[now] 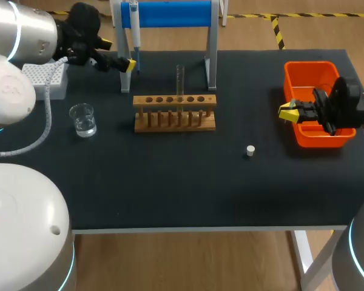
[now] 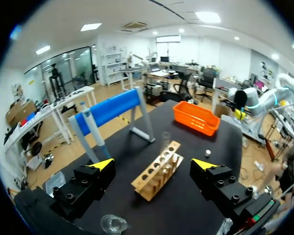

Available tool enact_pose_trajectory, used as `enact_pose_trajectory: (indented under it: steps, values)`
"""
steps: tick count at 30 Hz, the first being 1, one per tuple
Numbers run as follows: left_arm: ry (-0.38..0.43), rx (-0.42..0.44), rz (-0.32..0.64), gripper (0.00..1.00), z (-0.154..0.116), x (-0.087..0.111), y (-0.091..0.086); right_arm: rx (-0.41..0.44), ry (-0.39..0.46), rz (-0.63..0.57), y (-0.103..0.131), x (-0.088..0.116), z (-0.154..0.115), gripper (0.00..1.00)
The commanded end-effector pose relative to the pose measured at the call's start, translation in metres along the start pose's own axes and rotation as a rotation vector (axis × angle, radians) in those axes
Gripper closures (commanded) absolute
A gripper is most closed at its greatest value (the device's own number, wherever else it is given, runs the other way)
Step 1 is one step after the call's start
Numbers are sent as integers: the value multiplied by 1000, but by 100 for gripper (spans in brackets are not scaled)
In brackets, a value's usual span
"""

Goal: Invert the test tube, pick up the pipette, mount the tip to pipette, aspirate from beaker and dispense into the tube, eject the tip, return the pipette, and cap with the stopper.

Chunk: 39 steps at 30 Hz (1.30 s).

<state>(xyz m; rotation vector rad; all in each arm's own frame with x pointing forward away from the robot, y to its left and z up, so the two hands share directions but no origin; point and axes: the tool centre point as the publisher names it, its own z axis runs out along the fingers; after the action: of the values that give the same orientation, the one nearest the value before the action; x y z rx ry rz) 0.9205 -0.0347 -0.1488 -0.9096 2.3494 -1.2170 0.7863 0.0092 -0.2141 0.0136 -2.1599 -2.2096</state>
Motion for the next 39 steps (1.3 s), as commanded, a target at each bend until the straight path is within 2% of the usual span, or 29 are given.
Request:
enact_pose_trajectory:
  steps: [1, 4, 6, 9, 12, 27, 39]
  values:
    - [-156, 13, -46, 0, 4, -9, 0, 2, -2, -1, 0, 1, 0, 100]
    - [-229, 24, -68, 0, 6, -20, -3, 2, -2, -1, 0, 1, 0, 100]
    - [-325, 34, -96, 0, 8, -27, -6, 2, -2, -1, 0, 1, 0, 100]
    - [-422, 33, -117, 0, 10, -35, -11, 2, -2, -1, 0, 1, 0, 100]
    - [-477, 32, -141, 0, 13, -42, -14, 2, -2, -1, 0, 1, 0, 100]
    - [-625, 83, -220, 0, 22, -65, -19, 2, -2, -1, 0, 1, 0, 100]
    - [-666, 139, -253, 0, 36, -74, -26, 2, -2, -1, 0, 1, 0, 100]
